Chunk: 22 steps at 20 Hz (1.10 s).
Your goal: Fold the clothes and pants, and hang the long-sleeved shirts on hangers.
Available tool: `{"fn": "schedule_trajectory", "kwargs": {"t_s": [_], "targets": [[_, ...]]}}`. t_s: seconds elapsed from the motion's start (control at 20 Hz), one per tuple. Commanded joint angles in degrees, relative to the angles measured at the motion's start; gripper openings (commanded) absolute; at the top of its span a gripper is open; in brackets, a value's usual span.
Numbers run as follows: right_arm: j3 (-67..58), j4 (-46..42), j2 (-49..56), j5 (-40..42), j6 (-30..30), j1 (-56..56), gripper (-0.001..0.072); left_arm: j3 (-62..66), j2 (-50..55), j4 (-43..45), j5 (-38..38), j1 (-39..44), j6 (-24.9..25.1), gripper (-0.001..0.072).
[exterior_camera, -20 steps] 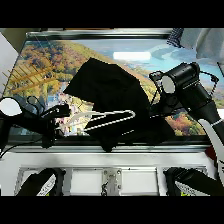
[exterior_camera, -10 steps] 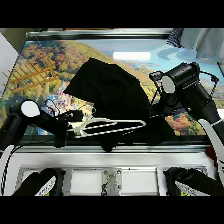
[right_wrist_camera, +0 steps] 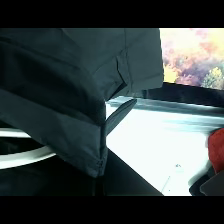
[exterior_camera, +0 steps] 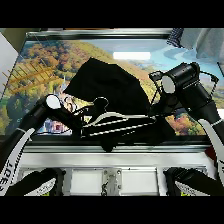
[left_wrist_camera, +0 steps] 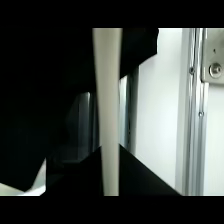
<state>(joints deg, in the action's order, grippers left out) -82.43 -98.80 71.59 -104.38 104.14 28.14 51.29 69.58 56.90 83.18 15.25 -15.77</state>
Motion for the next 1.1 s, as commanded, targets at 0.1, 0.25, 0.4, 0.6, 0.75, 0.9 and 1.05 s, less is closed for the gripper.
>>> {"fn": "schedule_trajectory", "kwargs": {"t_s": [0.1,0.25,0.4,0.6,0.75,0.9,1.05], "targets": [[-1.95,0.07,0.00,0.24,-3.48,0.04,0.0011,6.60,6.56,-1.57,0.26,3.76,-0.04,0.0012],[-4.96,0.24,0.07,0.68,-3.21,0.20,0.0011,6.99,7.52,-1.60,-0.04,4.83,-0.04,0.0012],[-6.36,4.17,0.11,2.47,-2.12,1.81,0.0011,6.67,7.50,-1.66,-0.22,4.83,-0.07,0.0012],[-6.54,12.22,0.52,9.18,0.94,6.60,0.0010,6.67,7.50,-1.66,-0.35,4.83,-0.07,0.0012],[-6.80,15.13,1.16,15.80,3.52,10.58,0.0010,6.67,7.50,-1.66,-0.28,4.83,-0.07,0.0012],[-6.88,17.51,1.99,21.16,6.32,13.07,0.0011,6.67,7.50,-1.66,-0.31,4.83,-0.09,0.0012],[-6.88,21.31,2.84,23.50,7.15,13.62,0.0010,6.67,7.50,-1.66,-0.31,4.83,-0.09,0.0012]]}}
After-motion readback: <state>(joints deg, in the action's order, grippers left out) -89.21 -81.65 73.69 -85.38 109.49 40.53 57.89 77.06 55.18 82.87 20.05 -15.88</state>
